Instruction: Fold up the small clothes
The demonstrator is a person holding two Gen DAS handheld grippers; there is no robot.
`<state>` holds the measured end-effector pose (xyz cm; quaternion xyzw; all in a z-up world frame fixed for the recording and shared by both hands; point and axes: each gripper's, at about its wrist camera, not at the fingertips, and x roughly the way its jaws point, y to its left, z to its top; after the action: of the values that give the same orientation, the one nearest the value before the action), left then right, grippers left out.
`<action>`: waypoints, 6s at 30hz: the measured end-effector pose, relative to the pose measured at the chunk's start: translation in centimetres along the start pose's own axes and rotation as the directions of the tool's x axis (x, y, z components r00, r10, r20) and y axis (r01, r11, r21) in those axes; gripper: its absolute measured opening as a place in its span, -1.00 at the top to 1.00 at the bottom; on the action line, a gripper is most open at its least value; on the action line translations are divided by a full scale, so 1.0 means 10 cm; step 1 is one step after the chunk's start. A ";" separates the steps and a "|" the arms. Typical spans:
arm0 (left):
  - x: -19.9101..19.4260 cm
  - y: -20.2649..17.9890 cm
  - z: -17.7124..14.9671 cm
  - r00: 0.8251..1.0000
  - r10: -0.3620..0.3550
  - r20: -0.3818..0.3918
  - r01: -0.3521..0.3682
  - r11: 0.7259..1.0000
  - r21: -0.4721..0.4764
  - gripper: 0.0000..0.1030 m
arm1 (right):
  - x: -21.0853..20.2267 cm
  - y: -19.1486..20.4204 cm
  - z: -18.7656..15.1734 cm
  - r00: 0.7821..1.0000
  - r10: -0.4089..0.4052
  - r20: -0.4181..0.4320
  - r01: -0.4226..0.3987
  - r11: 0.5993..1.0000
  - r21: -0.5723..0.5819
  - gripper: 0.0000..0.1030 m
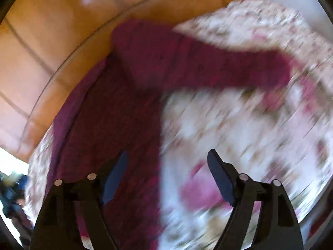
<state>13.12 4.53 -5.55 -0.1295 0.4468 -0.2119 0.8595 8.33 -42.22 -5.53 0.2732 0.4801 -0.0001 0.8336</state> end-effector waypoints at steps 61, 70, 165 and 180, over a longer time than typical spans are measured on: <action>-0.92 0.43 -0.88 0.916 0.373 0.150 -0.391 0.912 0.124 0.82 | 0.75 2.35 -0.74 0.978 0.132 -0.162 -0.192 0.873 -0.447 -0.26; -1.59 1.29 0.40 0.884 0.339 0.322 -0.276 0.935 -0.224 0.83 | 1.27 2.76 -0.38 0.971 0.158 -0.181 -0.226 0.854 -0.468 -0.25; -0.61 0.20 -0.94 0.998 -0.027 -0.058 0.014 0.978 -0.207 0.49 | -0.08 0.46 -0.90 0.997 0.023 -0.073 -0.038 0.978 -0.205 0.19; -0.55 0.06 -0.22 0.993 0.086 0.083 -0.066 0.972 -0.223 -0.34 | 0.01 -1.27 0.49 0.950 0.060 0.308 -0.236 0.785 0.573 -0.08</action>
<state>8.64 7.59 -3.12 -0.2163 0.4321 -0.1218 0.8670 8.97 -55.22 -9.49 0.5587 0.3124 -0.1246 0.7581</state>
